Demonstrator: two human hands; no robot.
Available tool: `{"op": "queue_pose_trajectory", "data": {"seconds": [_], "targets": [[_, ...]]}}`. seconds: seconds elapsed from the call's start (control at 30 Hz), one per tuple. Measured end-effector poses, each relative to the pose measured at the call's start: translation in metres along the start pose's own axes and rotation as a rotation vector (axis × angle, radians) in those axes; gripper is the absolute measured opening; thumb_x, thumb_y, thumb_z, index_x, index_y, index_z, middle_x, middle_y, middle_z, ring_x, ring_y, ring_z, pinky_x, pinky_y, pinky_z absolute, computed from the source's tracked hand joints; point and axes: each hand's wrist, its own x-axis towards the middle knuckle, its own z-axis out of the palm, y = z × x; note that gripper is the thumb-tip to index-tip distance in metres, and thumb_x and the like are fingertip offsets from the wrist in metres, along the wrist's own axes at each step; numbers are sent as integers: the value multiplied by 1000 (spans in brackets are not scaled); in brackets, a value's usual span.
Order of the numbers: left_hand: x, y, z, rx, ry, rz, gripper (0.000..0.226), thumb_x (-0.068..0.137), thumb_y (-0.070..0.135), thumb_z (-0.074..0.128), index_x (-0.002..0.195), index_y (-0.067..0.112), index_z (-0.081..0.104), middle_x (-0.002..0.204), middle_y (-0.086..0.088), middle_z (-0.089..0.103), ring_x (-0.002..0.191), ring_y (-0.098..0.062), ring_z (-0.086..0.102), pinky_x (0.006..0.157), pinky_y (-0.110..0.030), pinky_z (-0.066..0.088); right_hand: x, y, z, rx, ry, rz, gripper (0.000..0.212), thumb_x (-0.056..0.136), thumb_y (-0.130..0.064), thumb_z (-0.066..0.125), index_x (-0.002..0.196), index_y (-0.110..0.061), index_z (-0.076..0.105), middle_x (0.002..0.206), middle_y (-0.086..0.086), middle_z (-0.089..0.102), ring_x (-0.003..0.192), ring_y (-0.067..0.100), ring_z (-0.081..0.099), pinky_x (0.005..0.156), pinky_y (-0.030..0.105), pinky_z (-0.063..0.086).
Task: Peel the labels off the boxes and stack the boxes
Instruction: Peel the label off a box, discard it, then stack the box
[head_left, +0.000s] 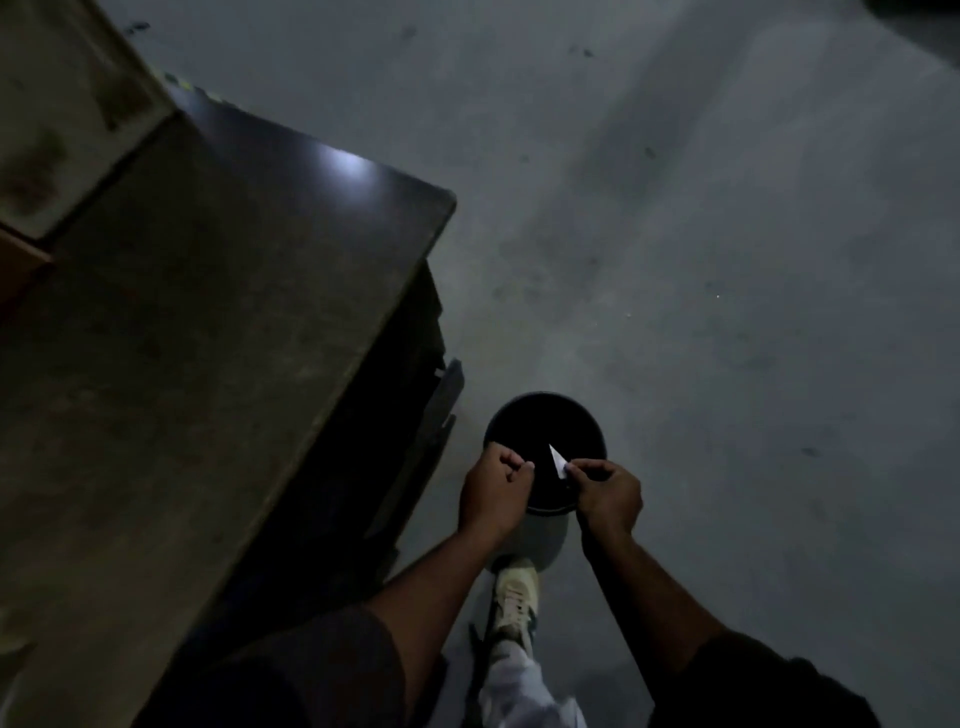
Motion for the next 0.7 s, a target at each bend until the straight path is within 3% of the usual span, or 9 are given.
{"op": "queue_pose_trajectory", "data": {"seconds": [0.2, 0.3, 0.53, 0.7], "targets": [[69, -40, 65, 123, -42, -75, 10, 89, 34, 60, 86, 27, 55, 80, 3, 60, 82, -22, 63, 74, -33, 51, 84, 60, 46, -82, -10, 86, 7, 74, -15, 79, 77, -15, 72, 84, 9, 73, 81, 26, 68, 73, 27, 48], [92, -55, 87, 164, -55, -96, 12, 87, 37, 60, 83, 31, 51, 83, 2, 63, 83, -22, 63, 77, -35, 53, 111, 75, 65, -105, -55, 90, 15, 74, -26, 81, 77, -14, 73, 80, 4, 72, 78, 20, 66, 73, 24, 45], [121, -54, 108, 124, -40, -104, 7, 90, 23, 60, 94, 18, 59, 83, 2, 60, 81, -16, 57, 67, -23, 36, 146, 84, 84, -194, -152, 67, 12, 81, -16, 75, 91, -10, 76, 91, 5, 73, 85, 18, 66, 72, 19, 40], [126, -53, 108, 126, -36, -101, 13, 91, 26, 59, 100, 17, 60, 83, 4, 59, 80, -16, 57, 67, -25, 38, 155, 88, 90, -216, -166, 91, 6, 83, -15, 72, 88, -15, 75, 87, 6, 75, 83, 20, 70, 78, 24, 50]]}}
